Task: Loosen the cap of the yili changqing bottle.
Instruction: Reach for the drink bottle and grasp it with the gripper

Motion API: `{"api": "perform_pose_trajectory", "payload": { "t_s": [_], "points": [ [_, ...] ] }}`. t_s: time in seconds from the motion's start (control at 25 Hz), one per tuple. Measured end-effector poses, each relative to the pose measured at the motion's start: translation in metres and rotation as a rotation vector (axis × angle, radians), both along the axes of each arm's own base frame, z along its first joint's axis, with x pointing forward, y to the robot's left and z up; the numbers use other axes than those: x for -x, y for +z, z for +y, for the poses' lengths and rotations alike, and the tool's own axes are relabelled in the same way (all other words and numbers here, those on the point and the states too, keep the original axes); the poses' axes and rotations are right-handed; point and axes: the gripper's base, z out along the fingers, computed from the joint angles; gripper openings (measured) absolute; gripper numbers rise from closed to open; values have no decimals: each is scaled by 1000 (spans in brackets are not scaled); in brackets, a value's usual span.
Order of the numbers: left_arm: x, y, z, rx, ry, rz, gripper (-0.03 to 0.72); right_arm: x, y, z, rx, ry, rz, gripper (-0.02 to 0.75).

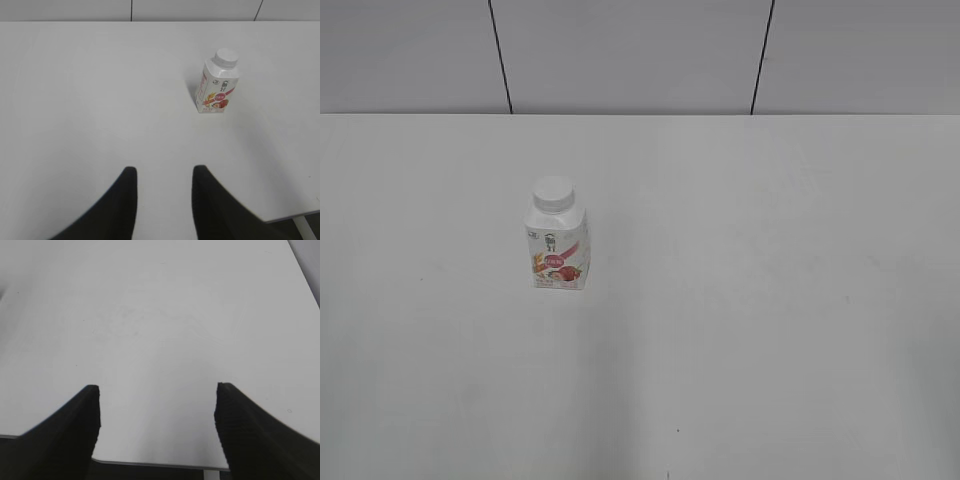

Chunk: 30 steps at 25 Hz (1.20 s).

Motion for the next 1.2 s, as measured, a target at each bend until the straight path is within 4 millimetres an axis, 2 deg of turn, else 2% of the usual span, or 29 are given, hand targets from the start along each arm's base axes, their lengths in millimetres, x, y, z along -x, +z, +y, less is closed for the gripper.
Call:
{"api": "perform_pose_trajectory", "payload": {
  "t_s": [0.24, 0.52, 0.64, 0.84, 0.96, 1.2],
  "points": [
    [0, 1, 0, 4, -1, -10, 239, 0, 0, 0, 0, 0, 0, 565],
    [7, 36, 2, 21, 12, -236, 239, 0, 0, 0, 0, 0, 0, 565],
    [1, 51, 4, -9, 35, -273, 241, 0, 0, 0, 0, 0, 0, 565],
    [-24, 81, 5, -47, 56, -300, 241, 0, 0, 0, 0, 0, 0, 565],
    [-51, 97, 3, -64, 60, -312, 241, 0, 0, 0, 0, 0, 0, 565],
    [-102, 104, -3, -58, 50, -316, 241, 0, 0, 0, 0, 0, 0, 565]
  ]
}}
